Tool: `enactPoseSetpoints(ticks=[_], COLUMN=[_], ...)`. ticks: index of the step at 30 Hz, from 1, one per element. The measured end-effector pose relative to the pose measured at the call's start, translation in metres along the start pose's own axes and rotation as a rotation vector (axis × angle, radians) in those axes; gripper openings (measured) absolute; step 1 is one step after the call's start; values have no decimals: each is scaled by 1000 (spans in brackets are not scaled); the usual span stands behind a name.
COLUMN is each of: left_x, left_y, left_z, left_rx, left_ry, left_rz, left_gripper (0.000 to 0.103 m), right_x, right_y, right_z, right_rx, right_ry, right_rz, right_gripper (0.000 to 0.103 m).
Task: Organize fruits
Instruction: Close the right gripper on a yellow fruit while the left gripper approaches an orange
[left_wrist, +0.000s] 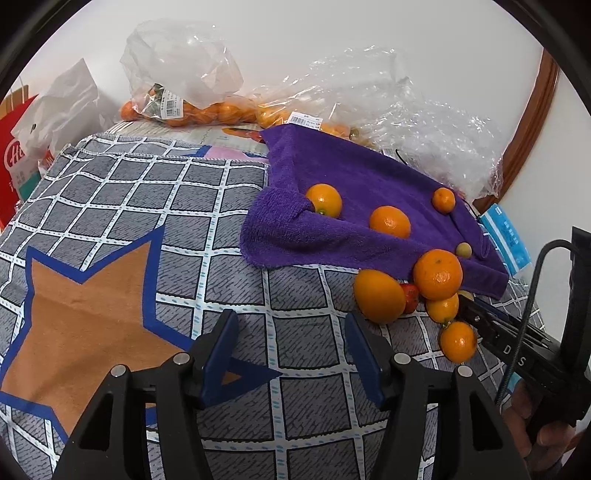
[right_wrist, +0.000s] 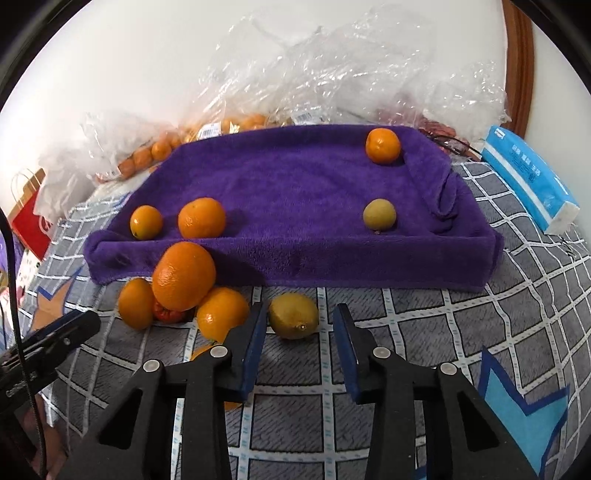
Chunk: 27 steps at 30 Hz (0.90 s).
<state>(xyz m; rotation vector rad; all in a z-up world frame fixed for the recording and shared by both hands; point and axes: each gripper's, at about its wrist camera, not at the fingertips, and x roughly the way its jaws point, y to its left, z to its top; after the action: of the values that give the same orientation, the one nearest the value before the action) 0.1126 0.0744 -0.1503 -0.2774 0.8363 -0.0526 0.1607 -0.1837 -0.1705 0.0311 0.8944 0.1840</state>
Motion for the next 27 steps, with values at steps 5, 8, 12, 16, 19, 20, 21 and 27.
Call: enactPoseSetpoints(ticks=[5,8,12,16,19,20,21,27], left_x=[1,1,1,1,2,2,2,3], left_y=[1,2,2,2,2,1,1,-3], left_z=[0,0,1,1,1,1,1,1], left_rx=[-6,-10,-11,-10,-12,-10,-9,9], left_ry=[-2,-3,-3,-2,-3,-2,-2,3], left_rz=[-3,-6,-8,-7,-8,-6,-3,2], left_gripper=[58,58,58,58,58,58,59,62], right_x=[1,2,2,-7,-18,-20,-22,-27], right_y=[9,8,2,-2,-12,-15,-18,-25], right_z=[0,0,0,-2,-5,-7,-10,-20], right_rx=[-39,-37,-11,-32,-33,-31,-30,14], right_ry=[-14,-9,-11,-22,-31,-35,-38,-63], right_rz=[-26,-12,7,-21,-21,-11,-6,5], right_gripper=[29,29,29,29,29,29,29,29])
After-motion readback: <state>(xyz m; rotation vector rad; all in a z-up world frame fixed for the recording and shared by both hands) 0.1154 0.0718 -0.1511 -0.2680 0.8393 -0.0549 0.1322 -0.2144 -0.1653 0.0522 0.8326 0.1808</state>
